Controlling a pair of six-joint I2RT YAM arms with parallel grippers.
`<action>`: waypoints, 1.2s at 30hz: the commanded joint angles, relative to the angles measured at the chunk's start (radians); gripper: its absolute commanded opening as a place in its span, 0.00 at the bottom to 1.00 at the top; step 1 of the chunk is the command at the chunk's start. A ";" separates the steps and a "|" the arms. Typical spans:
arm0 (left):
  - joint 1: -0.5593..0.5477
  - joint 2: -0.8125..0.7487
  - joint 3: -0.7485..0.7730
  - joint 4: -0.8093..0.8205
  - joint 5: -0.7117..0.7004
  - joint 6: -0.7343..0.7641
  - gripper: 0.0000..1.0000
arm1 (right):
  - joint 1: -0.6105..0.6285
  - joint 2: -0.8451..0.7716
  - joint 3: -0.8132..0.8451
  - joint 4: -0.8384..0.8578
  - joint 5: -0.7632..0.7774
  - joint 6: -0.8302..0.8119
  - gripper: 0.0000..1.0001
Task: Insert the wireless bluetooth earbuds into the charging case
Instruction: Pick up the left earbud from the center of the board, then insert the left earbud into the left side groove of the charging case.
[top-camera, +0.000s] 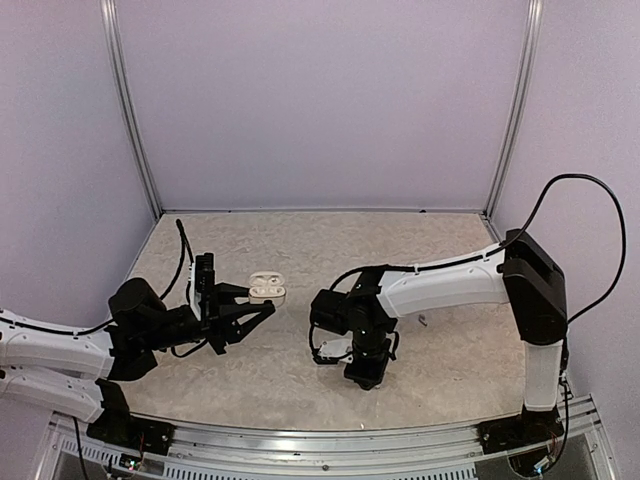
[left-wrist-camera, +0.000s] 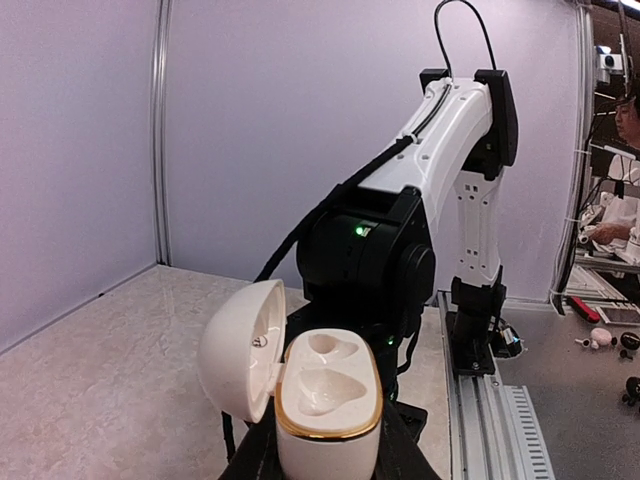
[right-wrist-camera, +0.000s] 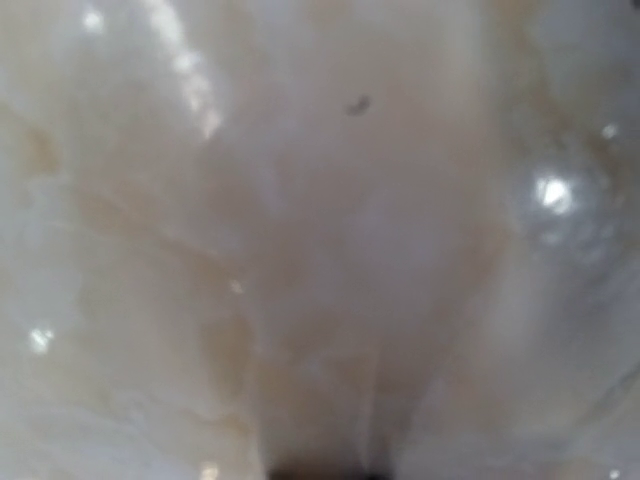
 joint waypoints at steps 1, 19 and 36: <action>0.009 0.008 0.001 0.025 -0.008 0.009 0.04 | 0.013 0.002 0.034 -0.016 0.020 0.007 0.16; 0.029 -0.004 0.004 0.054 -0.039 0.009 0.04 | -0.097 -0.340 0.013 0.278 0.111 -0.054 0.12; 0.019 0.026 0.046 0.071 0.002 0.090 0.04 | -0.033 -0.713 -0.172 0.860 -0.154 -0.251 0.11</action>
